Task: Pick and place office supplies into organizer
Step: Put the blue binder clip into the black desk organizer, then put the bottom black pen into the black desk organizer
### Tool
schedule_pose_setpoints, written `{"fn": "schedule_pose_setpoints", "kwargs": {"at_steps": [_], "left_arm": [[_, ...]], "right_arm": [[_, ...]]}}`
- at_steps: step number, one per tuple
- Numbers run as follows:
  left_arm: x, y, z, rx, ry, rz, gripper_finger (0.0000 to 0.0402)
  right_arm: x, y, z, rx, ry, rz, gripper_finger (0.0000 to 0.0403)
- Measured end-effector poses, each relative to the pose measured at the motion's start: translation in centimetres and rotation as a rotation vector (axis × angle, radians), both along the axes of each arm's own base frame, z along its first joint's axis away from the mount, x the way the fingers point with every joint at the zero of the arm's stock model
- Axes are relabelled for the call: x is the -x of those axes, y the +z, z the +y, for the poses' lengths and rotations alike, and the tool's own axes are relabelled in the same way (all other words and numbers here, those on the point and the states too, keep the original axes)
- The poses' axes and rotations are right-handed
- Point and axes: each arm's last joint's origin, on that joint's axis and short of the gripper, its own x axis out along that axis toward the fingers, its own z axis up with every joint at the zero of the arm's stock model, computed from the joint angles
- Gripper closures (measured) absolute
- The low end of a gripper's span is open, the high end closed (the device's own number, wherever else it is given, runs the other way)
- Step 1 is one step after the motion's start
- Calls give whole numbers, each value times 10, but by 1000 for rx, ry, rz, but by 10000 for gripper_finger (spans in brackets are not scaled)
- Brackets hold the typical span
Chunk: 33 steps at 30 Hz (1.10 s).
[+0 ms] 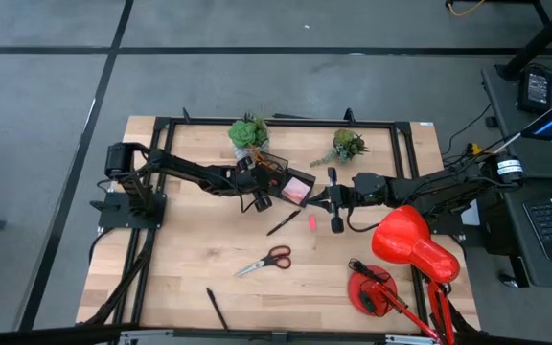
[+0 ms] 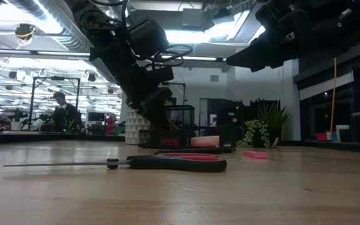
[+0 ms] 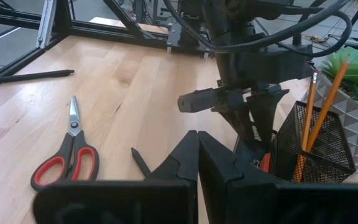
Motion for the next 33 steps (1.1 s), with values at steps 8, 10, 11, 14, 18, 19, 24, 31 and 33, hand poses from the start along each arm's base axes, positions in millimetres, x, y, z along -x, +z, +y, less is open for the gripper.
{"fn": "schedule_pose_setpoints", "kwargs": {"at_steps": [8, 10, 11, 14, 18, 19, 24, 31, 33], "left_arm": [[3, 14, -3, 39, -42, -33, 278], [8, 24, -5, 45, -61, -37, 281], [11, 30, -7, 47, -68, -46, 283], [23, 51, -15, 50, -87, -56, 292], [41, 72, -33, 54, -146, -36, 307], [45, 76, -38, 55, -163, -31, 311], [63, 87, -65, 63, -257, 19, 329], [80, 86, -102, 93, -354, 100, 349], [85, 84, -113, 102, -383, 123, 359]], "right_arm": [[0, 0, 0, -1, -1, 0, 391], [0, 0, 0, -1, -1, 0, 391], [0, 0, 0, -1, 0, 0, 391], [0, 0, 0, -1, 0, 1, 391], [0, 0, 0, -1, 0, 5, 391], [0, 0, 0, -1, 0, 5, 391], [0, 0, 0, -2, 0, 1, 391], [0, 0, 0, 2, 0, 1, 391], [0, 0, 0, 2, 0, 4, 391]]}}
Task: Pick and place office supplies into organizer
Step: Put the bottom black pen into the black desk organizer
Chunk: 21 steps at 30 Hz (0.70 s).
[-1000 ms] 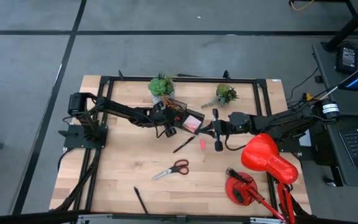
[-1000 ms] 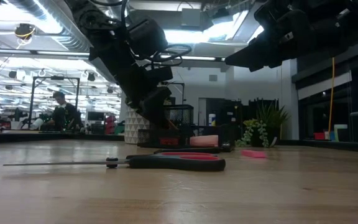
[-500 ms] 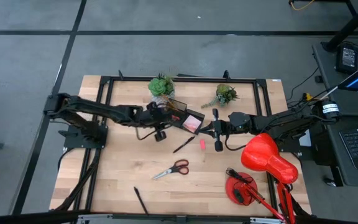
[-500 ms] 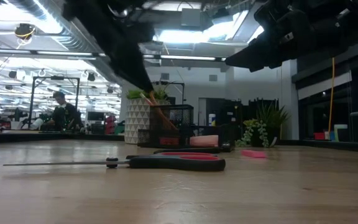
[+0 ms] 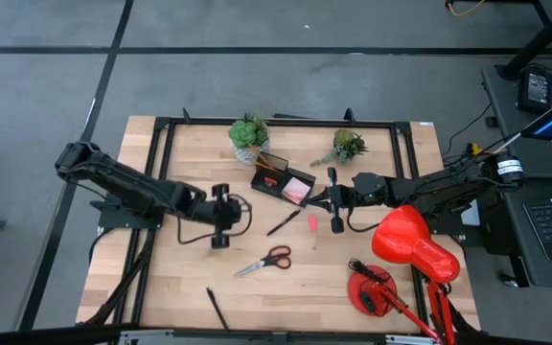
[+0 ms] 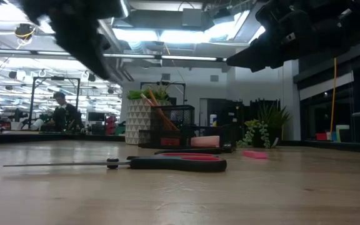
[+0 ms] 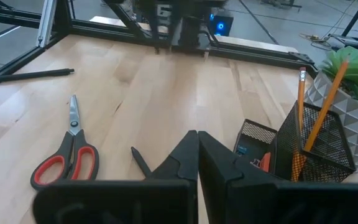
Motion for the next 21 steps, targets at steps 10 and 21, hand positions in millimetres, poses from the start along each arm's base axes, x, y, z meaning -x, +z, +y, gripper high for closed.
{"fn": "schedule_pose_setpoints", "kwargs": {"at_steps": [10, 21], "left_arm": [[17, -2, -44, 45, -147, 21, 398], [10, -6, -84, -40, -334, 84, 400]], "right_arm": [[0, -1, 0, -25, -7, 10, 391], [0, 0, 0, -56, -16, 5, 391]]}}
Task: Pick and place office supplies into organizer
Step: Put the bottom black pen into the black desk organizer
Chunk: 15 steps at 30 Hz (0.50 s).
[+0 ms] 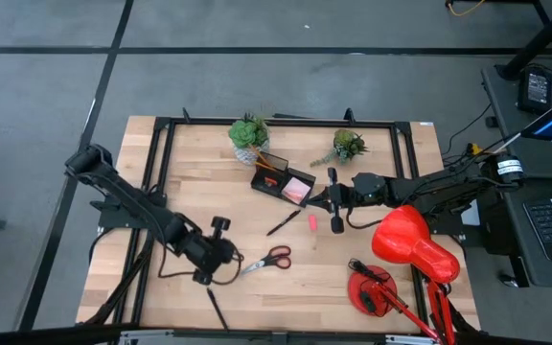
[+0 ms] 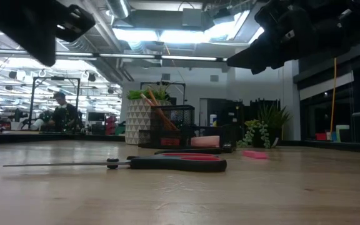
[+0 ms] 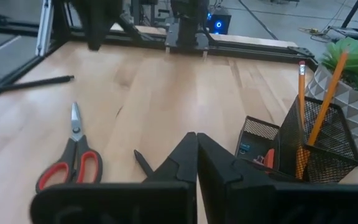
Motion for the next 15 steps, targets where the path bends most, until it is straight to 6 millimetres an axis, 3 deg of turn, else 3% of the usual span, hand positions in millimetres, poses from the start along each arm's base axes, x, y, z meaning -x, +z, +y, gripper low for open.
{"fn": "schedule_pose_setpoints", "kwargs": {"at_steps": [7, 15], "left_arm": [[-9, -8, -27, -100, -82, 157, 395], [-24, -9, -73, -101, -287, 121, 378]], "right_arm": [[0, 0, 0, -23, -7, 0, 391], [0, 0, -6, 9, -24, 0, 391]]}}
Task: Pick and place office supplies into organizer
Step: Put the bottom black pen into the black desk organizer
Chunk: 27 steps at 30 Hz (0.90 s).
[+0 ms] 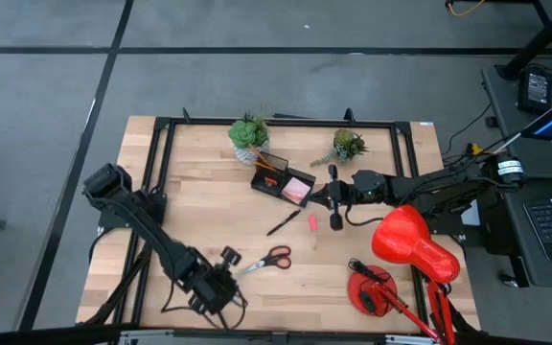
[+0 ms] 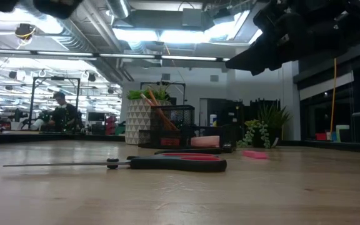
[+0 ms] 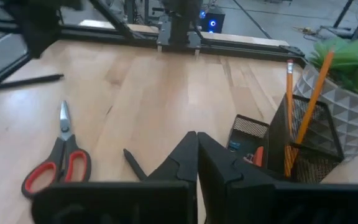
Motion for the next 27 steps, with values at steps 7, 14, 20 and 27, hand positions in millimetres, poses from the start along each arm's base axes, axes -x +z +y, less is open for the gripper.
{"fn": "schedule_pose_setpoints", "kwargs": {"at_steps": [7, 14, 20, 27], "left_arm": [[-7, -6, -41, 28, -79, 27, 354], [-7, -14, -66, 31, -112, 46, 325], [3, -18, -68, -11, -123, 114, 291], [9, -25, -68, -32, -144, 120, 257]], "right_arm": [[1, -2, -2, -33, -19, 22, 391], [1, -2, -2, -59, -26, 22, 391], [1, -2, -2, -83, -34, 22, 391], [1, -2, -2, -85, -34, 22, 391]]}}
